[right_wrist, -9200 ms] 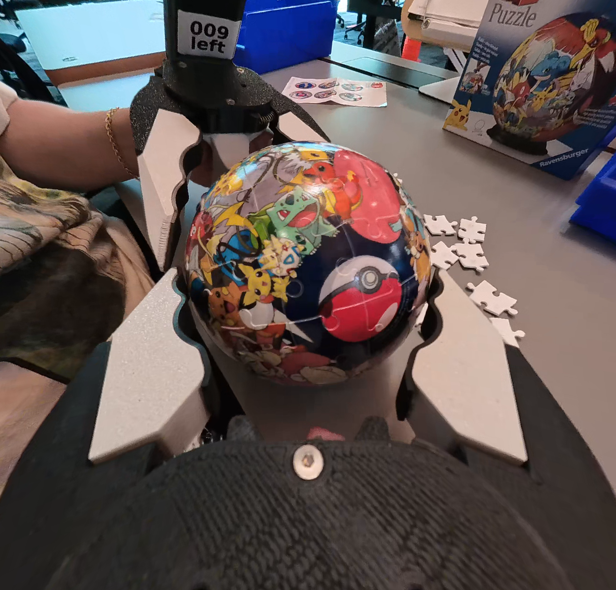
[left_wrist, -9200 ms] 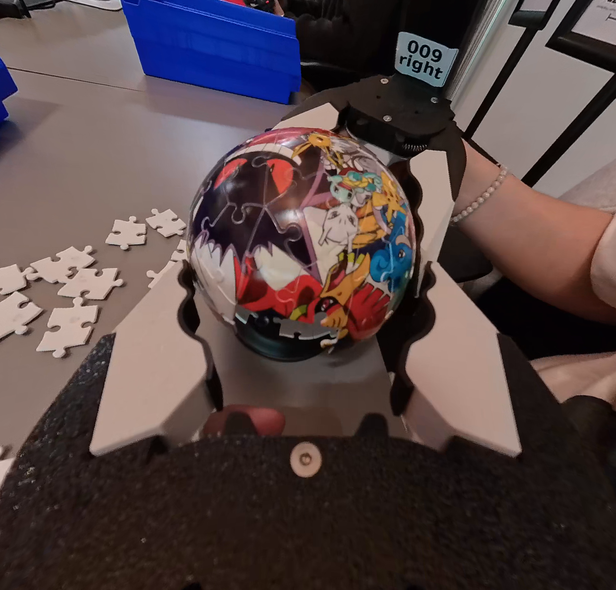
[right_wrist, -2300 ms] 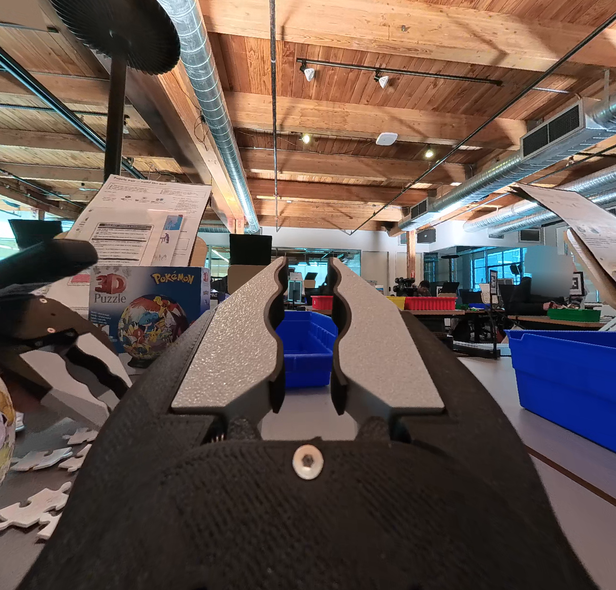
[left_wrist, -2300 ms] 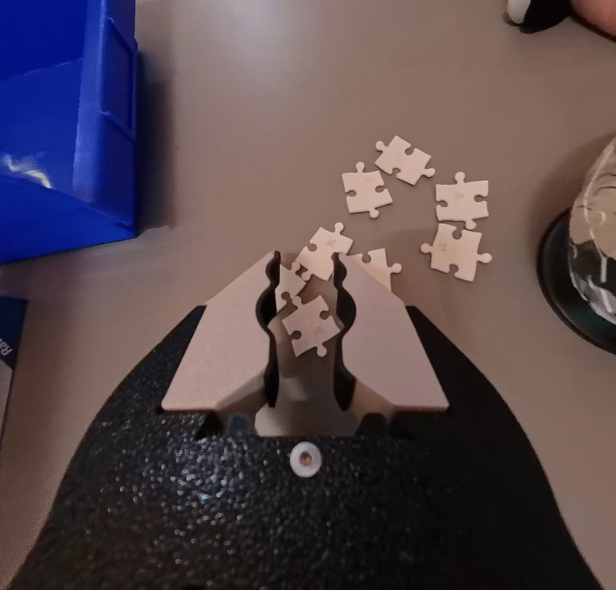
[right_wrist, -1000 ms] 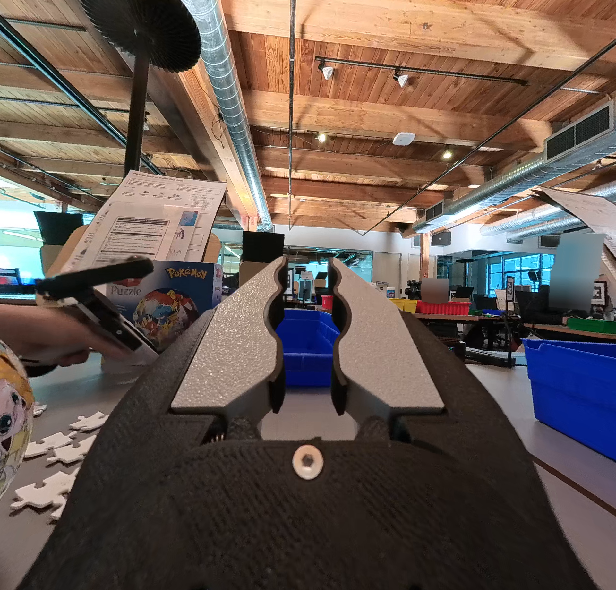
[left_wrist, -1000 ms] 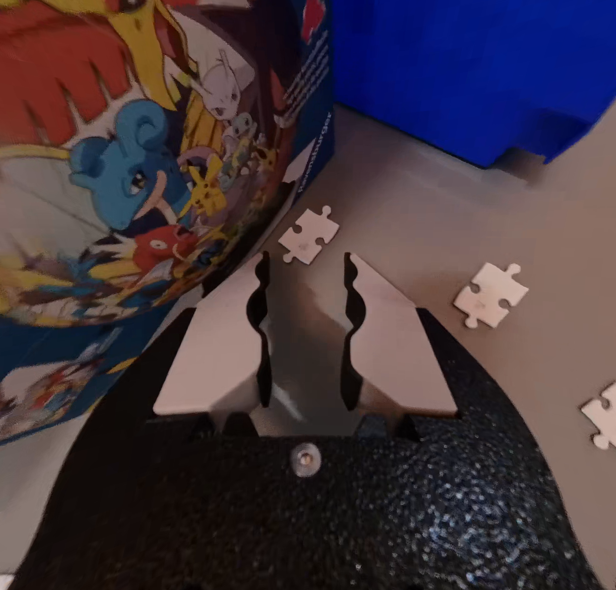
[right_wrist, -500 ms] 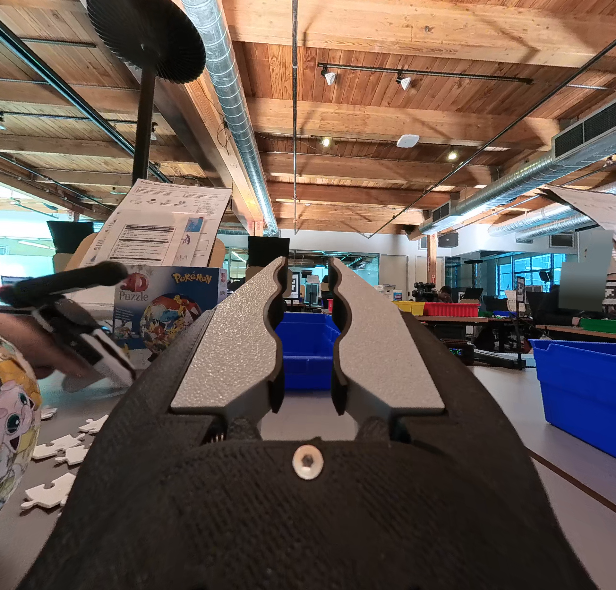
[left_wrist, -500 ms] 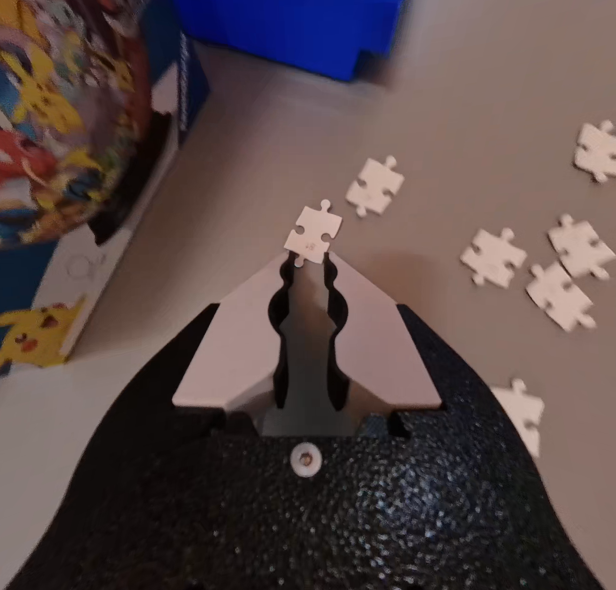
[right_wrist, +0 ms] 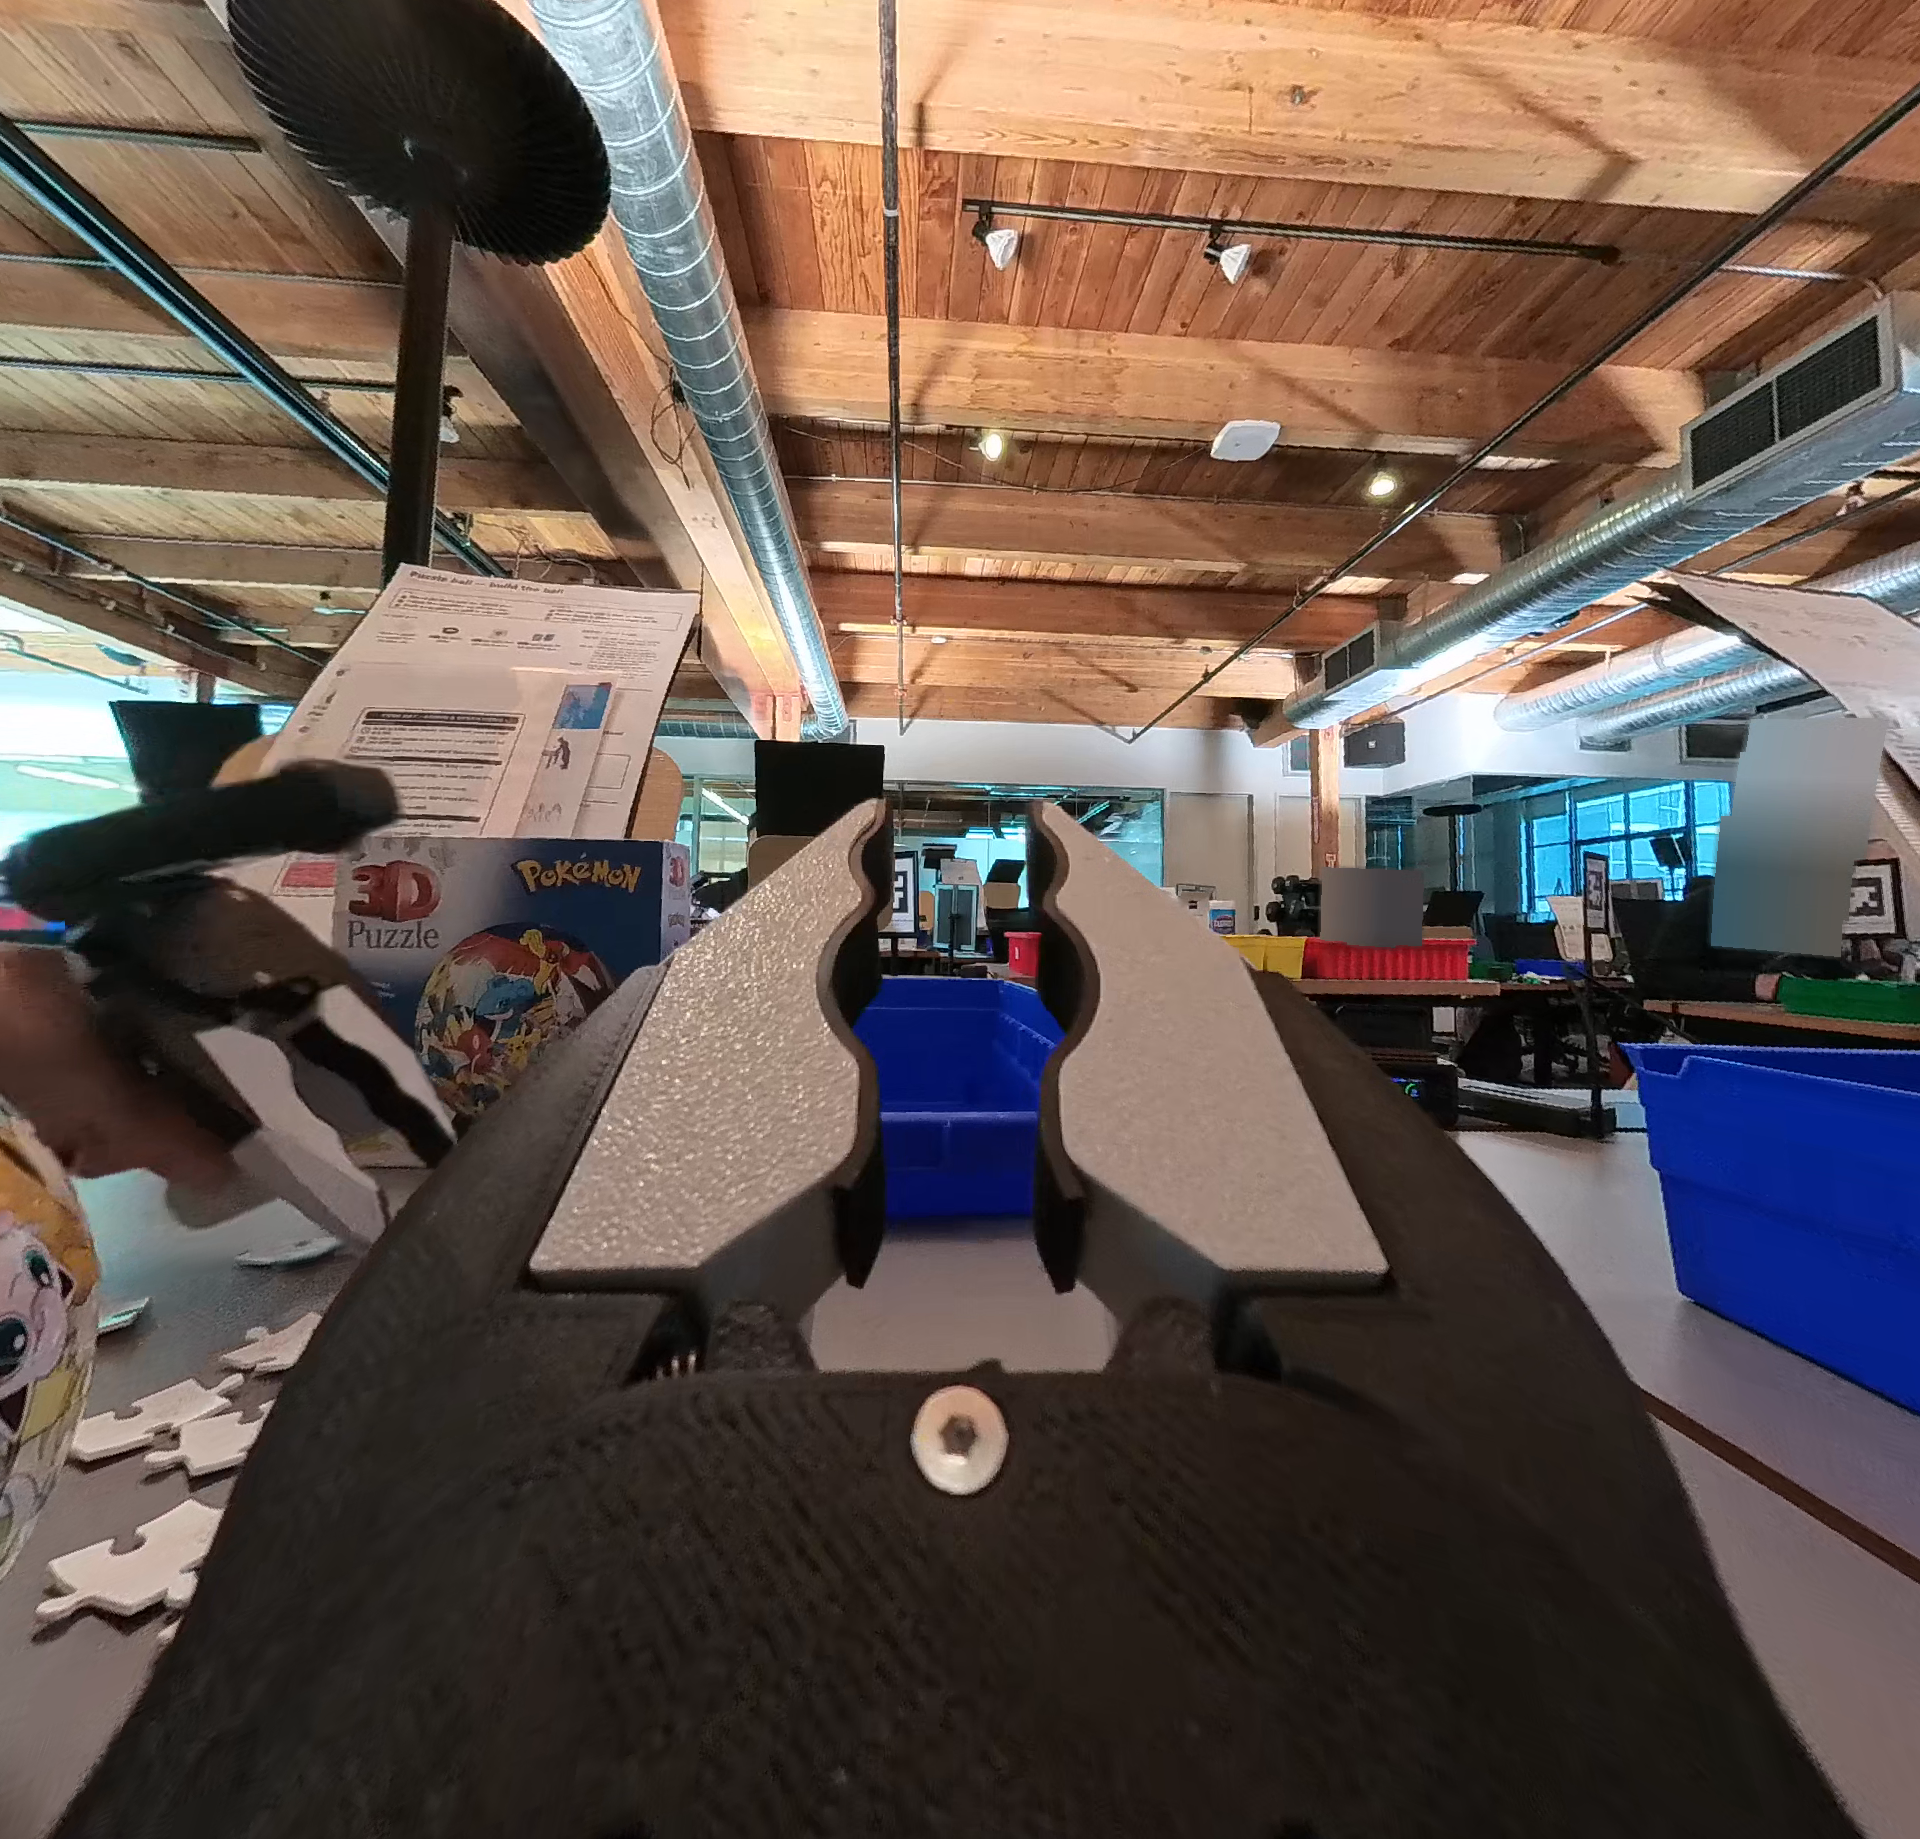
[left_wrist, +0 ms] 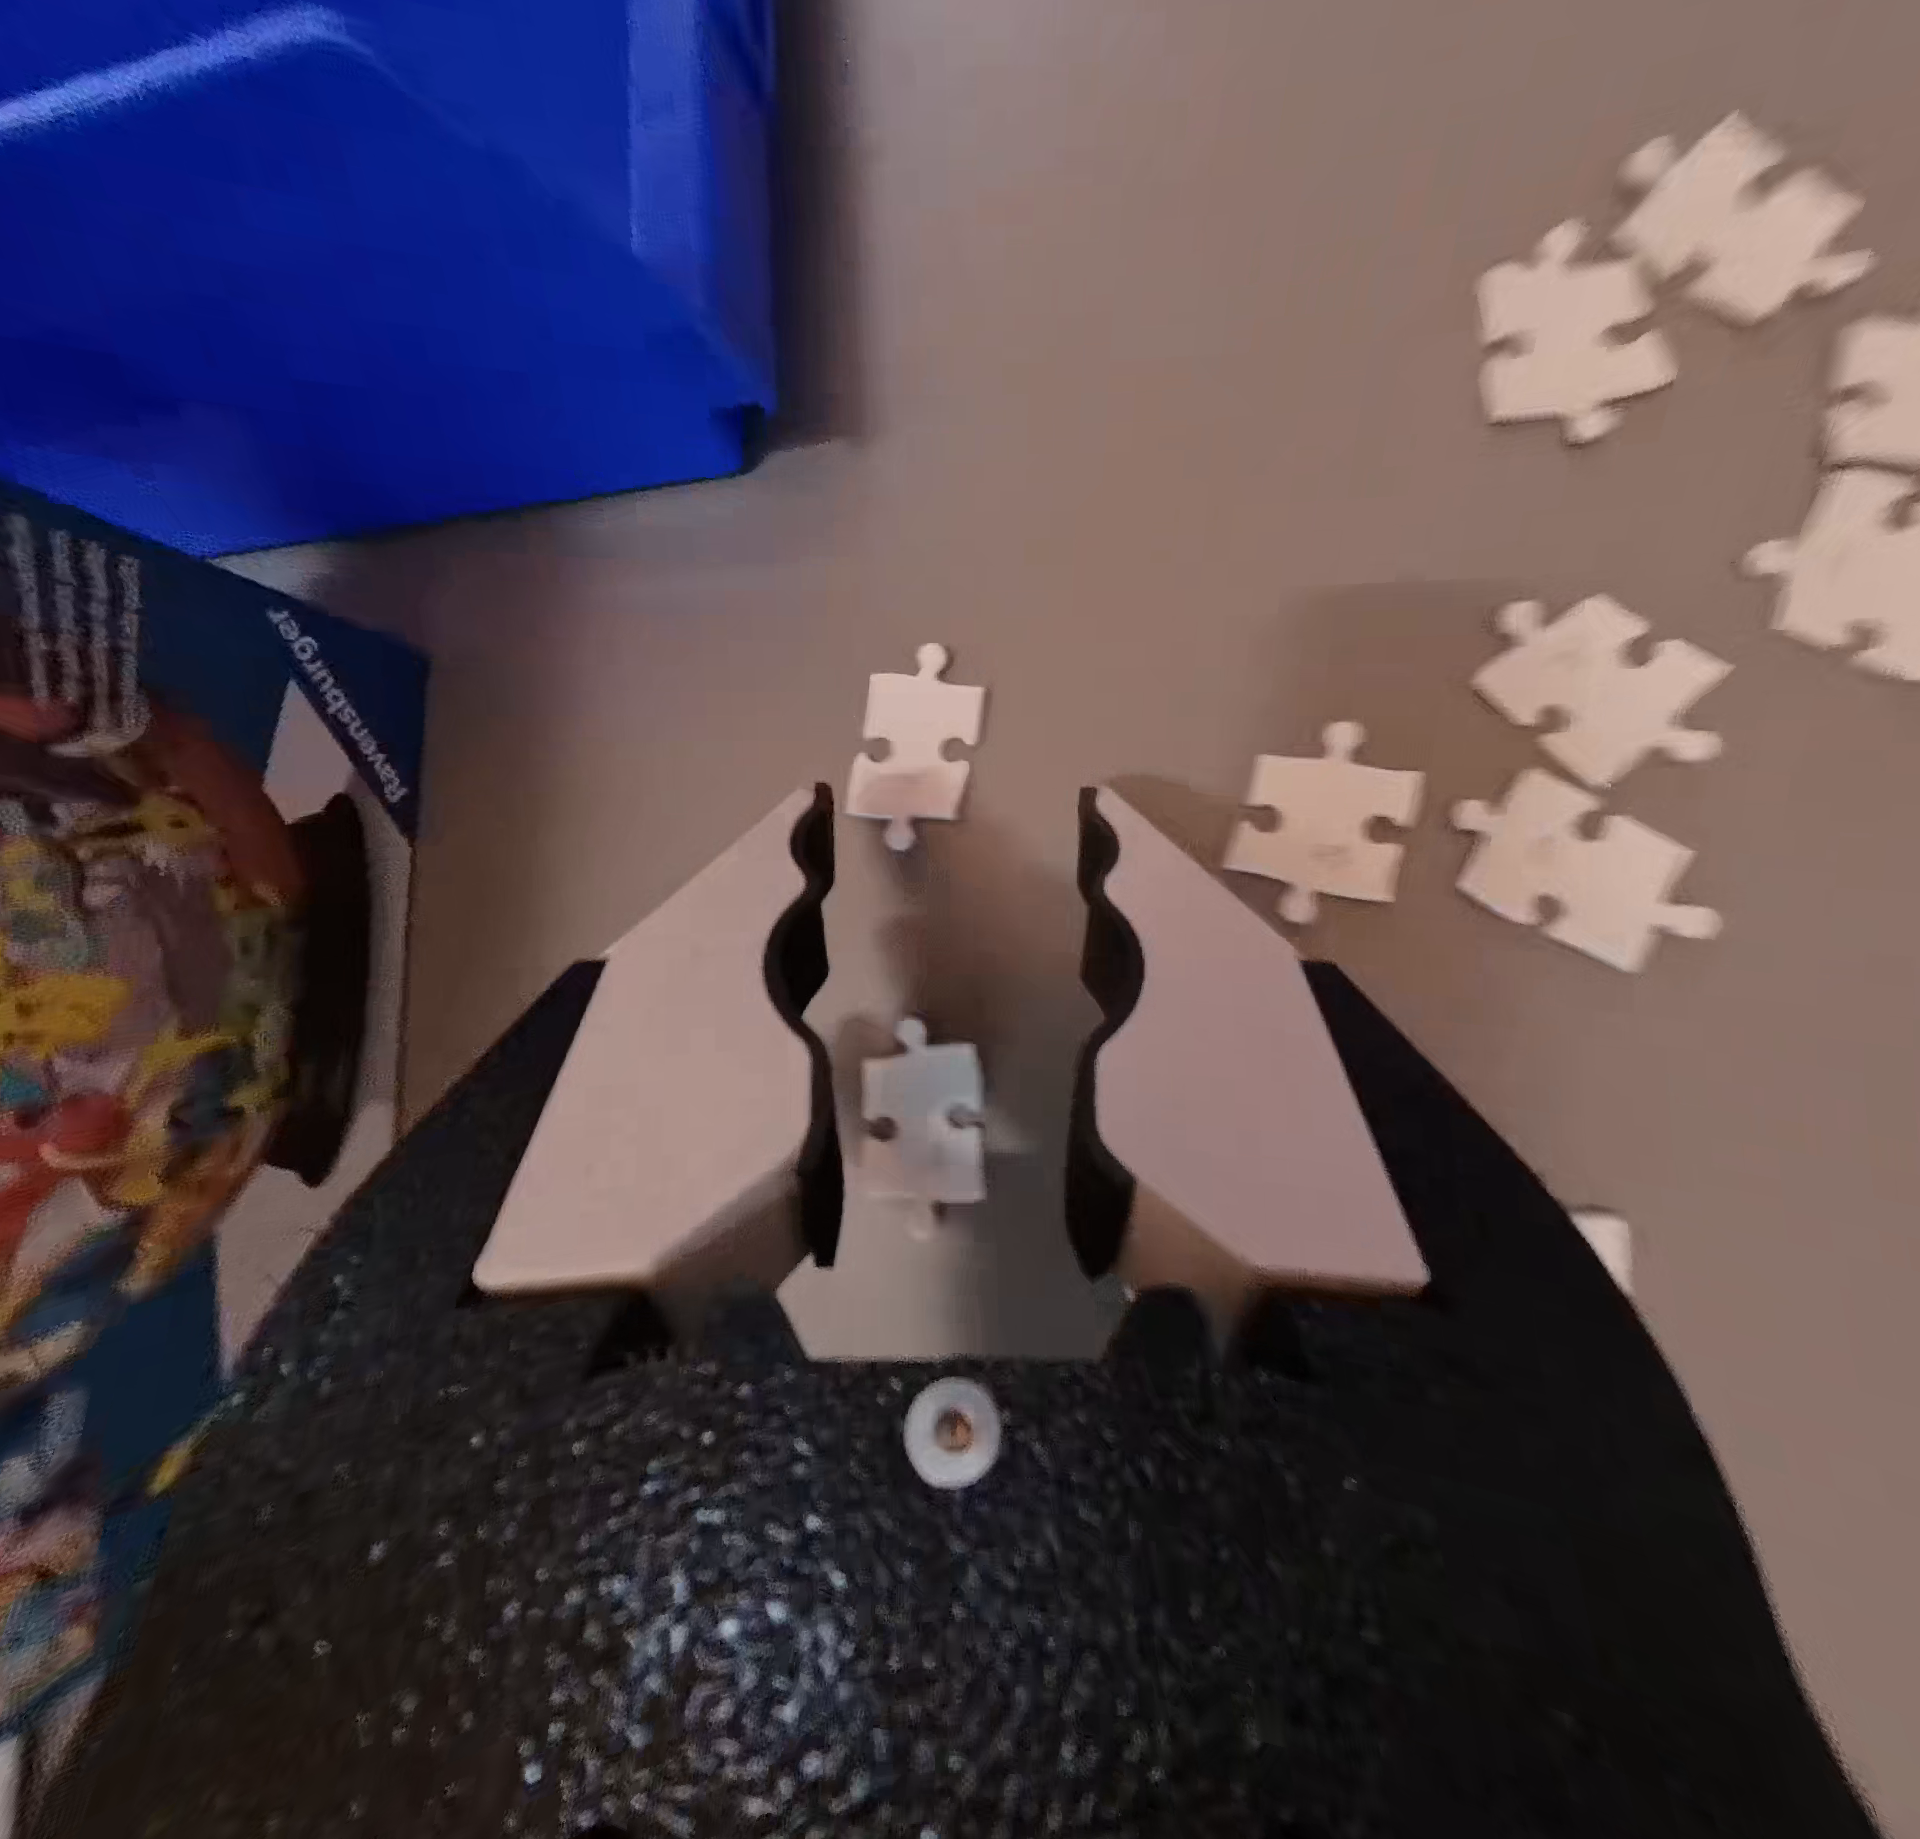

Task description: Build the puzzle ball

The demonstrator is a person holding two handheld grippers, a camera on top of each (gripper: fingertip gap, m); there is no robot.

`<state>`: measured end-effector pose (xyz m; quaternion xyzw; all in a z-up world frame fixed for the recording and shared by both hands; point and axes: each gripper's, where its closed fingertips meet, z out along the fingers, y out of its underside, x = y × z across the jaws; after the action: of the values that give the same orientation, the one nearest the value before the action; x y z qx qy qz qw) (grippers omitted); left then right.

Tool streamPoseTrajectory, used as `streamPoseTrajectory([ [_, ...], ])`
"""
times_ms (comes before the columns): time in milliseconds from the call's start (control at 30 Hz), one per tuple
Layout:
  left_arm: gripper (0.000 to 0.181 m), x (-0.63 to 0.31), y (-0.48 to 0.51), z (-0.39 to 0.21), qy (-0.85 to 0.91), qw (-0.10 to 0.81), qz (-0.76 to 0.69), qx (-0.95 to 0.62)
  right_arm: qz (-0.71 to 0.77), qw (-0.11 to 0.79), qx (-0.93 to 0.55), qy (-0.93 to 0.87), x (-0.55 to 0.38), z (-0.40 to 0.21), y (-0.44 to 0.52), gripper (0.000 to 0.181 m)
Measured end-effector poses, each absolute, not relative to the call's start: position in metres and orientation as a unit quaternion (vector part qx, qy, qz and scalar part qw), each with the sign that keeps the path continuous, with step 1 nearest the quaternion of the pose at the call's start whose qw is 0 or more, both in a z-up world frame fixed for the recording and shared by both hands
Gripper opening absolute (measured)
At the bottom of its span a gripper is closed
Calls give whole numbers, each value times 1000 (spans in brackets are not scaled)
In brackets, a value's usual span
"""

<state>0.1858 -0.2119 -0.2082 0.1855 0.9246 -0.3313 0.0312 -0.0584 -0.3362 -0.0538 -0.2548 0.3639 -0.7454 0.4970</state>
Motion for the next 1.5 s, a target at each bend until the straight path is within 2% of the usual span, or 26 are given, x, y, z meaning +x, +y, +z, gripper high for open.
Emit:
streamPoseTrajectory([
  [67,39,196,-224,-219,936,40,-302,175,-747,494,-258,361,-58,-54,-335,24],
  [133,24,186,-230,-224,944,-23,-300,136,-747,493,-264,359,-57,-54,-332,24],
  [200,23,183,-231,-223,948,-52,-301,88,-747,493,-265,359,-57,-54,-332,24],
  [267,22,178,-226,-223,946,-47,-309,87,-745,497,-261,360,-58,-54,-333,24],
  [300,15,177,-221,-222,944,-37,-315,87,-744,499,-258,361,-59,-54,-334,24],
  [467,14,167,-183,-188,924,-13,-380,45,-737,503,-262,367,-62,-54,-337,26],
  [633,14,123,-119,-170,917,-34,-394,60,-731,498,-253,392,-92,-24,-323,38],
  [700,14,96,-93,-173,919,-62,-380,80,-718,472,-275,430,-105,-17,-309,56],
  [767,15,75,-71,-180,922,-81,-366,98,-681,471,-333,450,-112,-17,-273,68],
  [833,15,52,-53,-190,923,-116,-349,110,-626,465,-435,451,-118,-31,-215,72],
  [933,15,24,-36,-199,917,-170,-340,117,-522,472,-548,451,-125,-64,-125,60],
  [1100,15,-25,-19,-190,878,-257,-373,154,-389,529,-557,507,-107,-114,-20,40],
  [1167,15,-32,-13,-189,871,-239,-390,179,-376,532,-542,531,-97,-128,-5,43],
  [1300,15,-40,1,-184,852,-227,-426,204,-310,575,-468,595,-74,-143,9,29],
  [1433,15,-40,16,-169,824,-183,-477,247,-275,572,-465,617,-52,-163,26,33],
  [1500,15,-42,24,-164,809,-146,-494,282,-255,602,-441,614,-44,-159,34,35],
])
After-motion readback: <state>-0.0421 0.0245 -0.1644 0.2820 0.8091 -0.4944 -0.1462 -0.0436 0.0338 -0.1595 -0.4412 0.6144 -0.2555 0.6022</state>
